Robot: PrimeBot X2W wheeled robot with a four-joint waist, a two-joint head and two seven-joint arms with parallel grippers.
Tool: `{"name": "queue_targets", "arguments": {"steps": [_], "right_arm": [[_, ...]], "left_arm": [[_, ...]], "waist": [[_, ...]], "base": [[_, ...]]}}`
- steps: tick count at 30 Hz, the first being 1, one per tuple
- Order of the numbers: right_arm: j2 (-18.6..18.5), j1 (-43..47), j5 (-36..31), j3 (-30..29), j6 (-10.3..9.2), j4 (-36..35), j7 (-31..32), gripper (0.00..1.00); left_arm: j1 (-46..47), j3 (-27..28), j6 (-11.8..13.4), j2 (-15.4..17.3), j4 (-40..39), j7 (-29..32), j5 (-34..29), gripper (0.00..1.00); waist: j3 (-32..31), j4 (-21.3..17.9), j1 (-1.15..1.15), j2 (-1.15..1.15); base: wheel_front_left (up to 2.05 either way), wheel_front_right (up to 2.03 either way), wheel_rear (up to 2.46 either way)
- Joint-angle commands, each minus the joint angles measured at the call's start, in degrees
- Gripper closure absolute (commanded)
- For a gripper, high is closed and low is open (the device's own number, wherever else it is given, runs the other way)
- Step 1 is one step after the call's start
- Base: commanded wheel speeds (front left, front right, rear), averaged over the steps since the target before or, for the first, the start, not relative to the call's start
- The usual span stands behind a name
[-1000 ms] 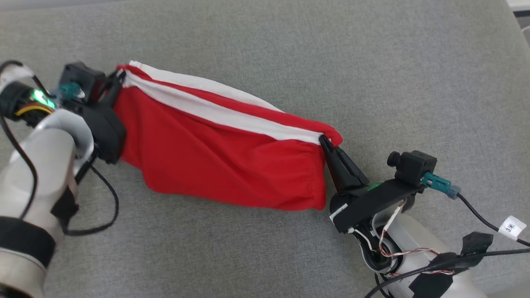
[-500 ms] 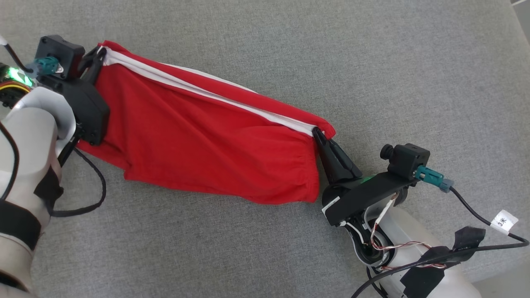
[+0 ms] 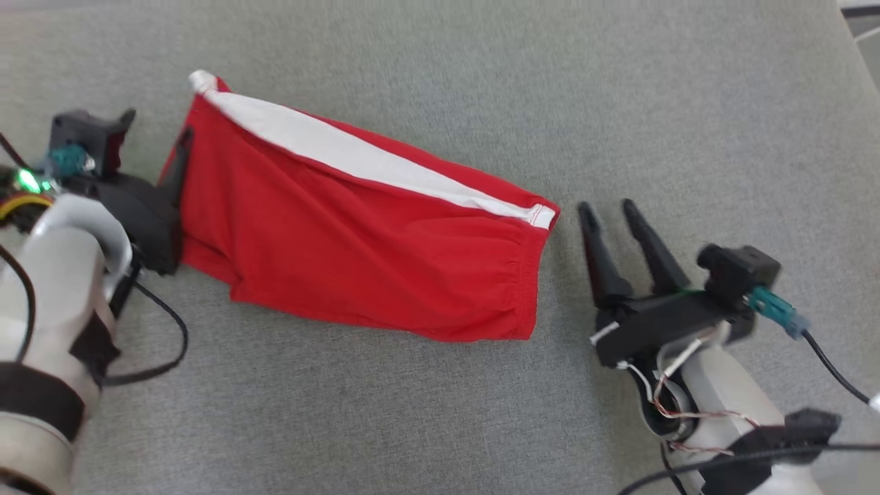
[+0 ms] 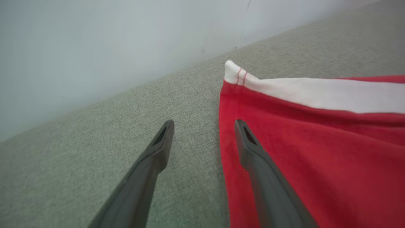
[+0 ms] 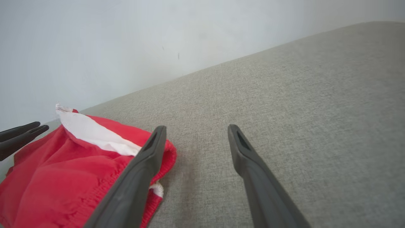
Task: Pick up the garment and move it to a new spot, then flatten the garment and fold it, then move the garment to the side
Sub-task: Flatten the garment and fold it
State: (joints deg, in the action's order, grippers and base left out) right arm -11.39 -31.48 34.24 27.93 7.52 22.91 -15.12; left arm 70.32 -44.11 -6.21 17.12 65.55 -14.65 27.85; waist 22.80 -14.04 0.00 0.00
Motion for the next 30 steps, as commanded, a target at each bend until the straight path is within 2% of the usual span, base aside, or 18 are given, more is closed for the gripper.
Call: {"name": "queue_targets", "arguments": {"steps": [1,10,16,26,30], "right_arm": [[0.31,1.82,-3.79,-2.67,-0.05,-0.51,-0.04,0.00],[3.71,7.58,-16.28,-15.00,-0.05,-2.92,-0.05,0.00],[5.71,11.41,-19.85,-21.63,-0.05,-4.67,-0.04,0.00],[6.18,15.31,-20.74,-25.62,-0.06,-4.35,-0.04,0.00],[6.21,15.49,-20.96,-25.80,-0.06,-4.07,-0.05,0.00]], "left_arm": [[-2.35,0.69,0.30,-0.41,-0.34,-0.44,0.82,0.00],[-10.84,7.06,3.32,0.70,-8.07,-0.56,3.31,0.00],[-17.58,12.16,4.69,0.54,-12.36,-0.58,3.78,0.00],[-22.48,18.17,4.58,-1.00,-13.63,-0.58,2.30,0.00],[-22.94,19.47,3.38,-1.77,-12.32,-0.58,2.01,0.00]], "waist": [[-2.18,1.05,0.00,0.00],[-5.26,1.50,0.00,0.00],[-6.40,1.06,0.00,0.00],[-6.34,-0.13,0.00,0.00],[-6.52,-0.62,0.00,0.00]], "base": [[0.00,0.00,0.00],[0.00,0.00,0.00],[0.00,0.00,0.00],[0.00,0.00,0.00],[0.00,0.00,0.00]]}}
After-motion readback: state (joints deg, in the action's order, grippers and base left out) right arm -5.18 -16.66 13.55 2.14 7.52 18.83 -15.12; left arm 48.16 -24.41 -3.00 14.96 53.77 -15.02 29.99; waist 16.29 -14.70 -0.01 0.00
